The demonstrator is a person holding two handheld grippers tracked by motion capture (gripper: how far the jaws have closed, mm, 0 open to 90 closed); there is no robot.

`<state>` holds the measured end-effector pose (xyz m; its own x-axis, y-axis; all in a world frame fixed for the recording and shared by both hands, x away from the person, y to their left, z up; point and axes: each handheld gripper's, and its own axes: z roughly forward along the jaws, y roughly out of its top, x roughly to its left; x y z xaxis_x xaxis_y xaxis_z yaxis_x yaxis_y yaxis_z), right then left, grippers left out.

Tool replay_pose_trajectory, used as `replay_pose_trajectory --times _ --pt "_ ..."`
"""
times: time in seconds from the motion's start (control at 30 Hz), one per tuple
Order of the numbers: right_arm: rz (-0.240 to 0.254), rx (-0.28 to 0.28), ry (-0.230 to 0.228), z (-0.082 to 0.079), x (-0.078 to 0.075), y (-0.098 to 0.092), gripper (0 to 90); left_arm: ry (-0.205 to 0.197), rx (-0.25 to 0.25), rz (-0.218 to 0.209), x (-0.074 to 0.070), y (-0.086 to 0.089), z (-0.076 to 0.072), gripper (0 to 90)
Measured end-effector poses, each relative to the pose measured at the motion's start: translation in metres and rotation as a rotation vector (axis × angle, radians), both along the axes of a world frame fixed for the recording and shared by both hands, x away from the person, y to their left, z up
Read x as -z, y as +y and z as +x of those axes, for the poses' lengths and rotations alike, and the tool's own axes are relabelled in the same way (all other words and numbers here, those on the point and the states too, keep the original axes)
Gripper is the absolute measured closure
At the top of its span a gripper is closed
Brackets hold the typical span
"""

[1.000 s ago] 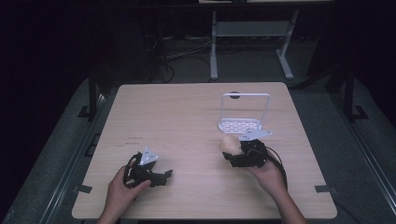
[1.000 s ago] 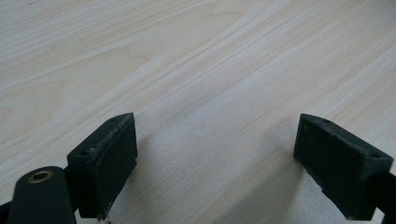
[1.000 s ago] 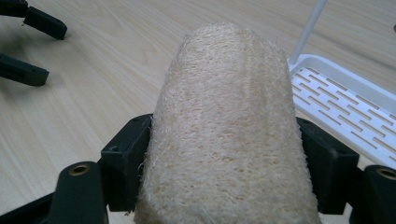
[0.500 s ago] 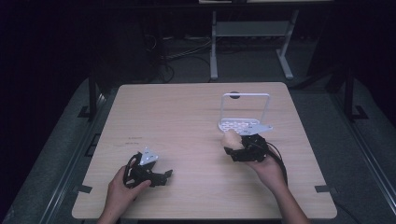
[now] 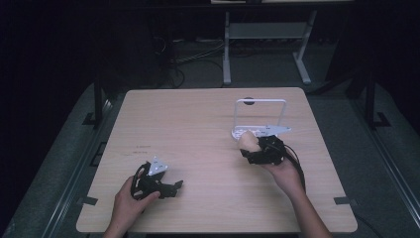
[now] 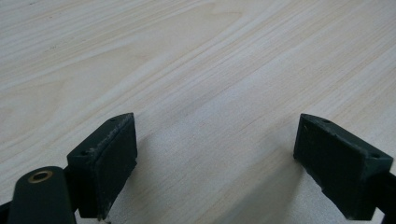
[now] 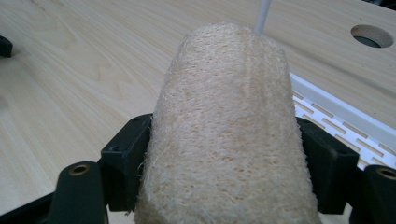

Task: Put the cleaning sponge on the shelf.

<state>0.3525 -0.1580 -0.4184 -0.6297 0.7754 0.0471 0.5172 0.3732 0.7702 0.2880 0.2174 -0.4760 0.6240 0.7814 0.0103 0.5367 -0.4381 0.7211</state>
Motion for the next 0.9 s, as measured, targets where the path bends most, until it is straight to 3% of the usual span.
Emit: replay_pose_trajectory --times 0.9 --pt "0.008 0.063 0.001 0.038 0.007 -0.006 27.1 0.001 -0.001 -0.002 0.0 0.0 0.0 12.8"
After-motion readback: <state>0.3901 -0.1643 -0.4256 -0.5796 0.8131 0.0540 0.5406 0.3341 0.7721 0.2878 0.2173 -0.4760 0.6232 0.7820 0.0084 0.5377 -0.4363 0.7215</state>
